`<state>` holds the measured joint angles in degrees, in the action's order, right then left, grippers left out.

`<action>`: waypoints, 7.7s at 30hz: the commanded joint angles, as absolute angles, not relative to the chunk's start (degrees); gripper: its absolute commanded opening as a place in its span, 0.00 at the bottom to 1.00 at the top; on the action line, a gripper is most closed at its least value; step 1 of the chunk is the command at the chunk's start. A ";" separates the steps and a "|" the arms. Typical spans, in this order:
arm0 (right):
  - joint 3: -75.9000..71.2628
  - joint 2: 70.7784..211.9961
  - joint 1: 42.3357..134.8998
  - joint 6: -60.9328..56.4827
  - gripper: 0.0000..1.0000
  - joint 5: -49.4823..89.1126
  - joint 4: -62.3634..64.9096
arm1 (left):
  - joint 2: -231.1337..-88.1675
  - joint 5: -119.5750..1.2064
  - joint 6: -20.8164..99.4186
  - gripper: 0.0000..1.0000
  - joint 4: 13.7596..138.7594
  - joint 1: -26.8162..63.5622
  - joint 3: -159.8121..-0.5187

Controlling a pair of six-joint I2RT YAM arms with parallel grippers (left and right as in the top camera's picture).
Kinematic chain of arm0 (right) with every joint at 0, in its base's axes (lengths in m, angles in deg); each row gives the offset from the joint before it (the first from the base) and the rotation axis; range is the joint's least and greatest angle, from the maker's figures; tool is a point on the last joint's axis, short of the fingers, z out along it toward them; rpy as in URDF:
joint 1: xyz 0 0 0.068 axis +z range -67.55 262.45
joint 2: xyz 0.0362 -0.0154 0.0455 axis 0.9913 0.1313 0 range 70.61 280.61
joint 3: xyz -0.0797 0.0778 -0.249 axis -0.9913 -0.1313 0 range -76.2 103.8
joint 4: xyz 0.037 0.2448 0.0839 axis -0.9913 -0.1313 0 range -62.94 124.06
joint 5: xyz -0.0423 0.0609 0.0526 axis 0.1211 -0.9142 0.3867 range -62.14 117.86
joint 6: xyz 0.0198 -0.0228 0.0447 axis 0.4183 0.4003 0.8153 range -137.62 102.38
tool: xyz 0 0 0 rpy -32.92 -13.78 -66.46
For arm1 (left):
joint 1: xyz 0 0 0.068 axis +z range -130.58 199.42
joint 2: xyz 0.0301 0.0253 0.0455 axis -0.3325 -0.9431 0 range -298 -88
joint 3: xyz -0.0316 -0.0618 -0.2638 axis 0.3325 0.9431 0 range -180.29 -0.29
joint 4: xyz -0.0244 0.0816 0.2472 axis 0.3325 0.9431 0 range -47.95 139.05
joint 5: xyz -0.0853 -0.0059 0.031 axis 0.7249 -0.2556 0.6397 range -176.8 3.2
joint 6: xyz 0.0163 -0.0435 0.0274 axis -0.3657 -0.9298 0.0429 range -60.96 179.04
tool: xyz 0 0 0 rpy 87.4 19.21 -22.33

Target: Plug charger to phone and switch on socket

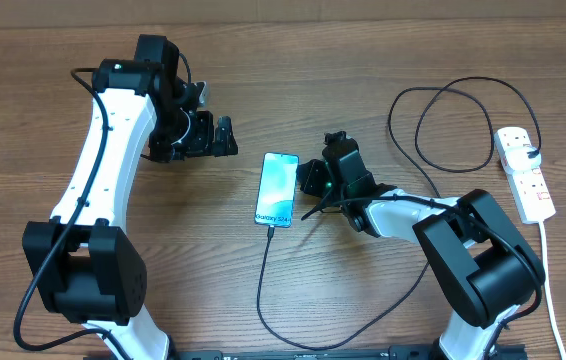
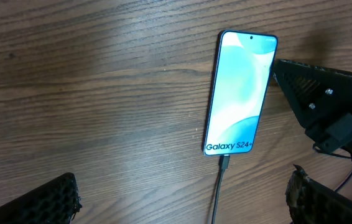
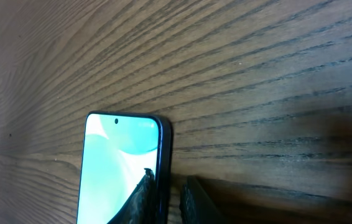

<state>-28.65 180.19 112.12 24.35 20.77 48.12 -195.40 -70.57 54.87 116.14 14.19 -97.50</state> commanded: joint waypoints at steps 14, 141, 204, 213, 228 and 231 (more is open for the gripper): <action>-29.37 181.86 112.61 24.35 0.04 20.88 46.68 | -194.76 -70.86 54.52 1.00 116.12 14.25 -97.54; -8.34 172.63 46.38 -1.74 1.00 36.37 -0.05 | -194.76 -70.88 54.52 1.00 116.09 14.25 -97.54; -8.34 181.99 46.38 -1.42 1.00 28.98 0.52 | -194.76 -70.86 54.55 1.00 116.12 14.25 -97.54; -8.36 181.99 46.40 -1.44 1.00 28.98 -1.21 | -194.76 -70.86 54.52 1.00 116.12 14.25 -97.54; -8.36 181.99 46.40 -1.53 1.00 28.96 -3.57 | -194.76 -70.86 54.52 1.00 116.12 14.25 -97.54; -8.36 181.99 46.40 -1.63 1.00 28.98 -3.81 | -194.76 -70.86 54.52 1.00 116.12 14.25 -97.54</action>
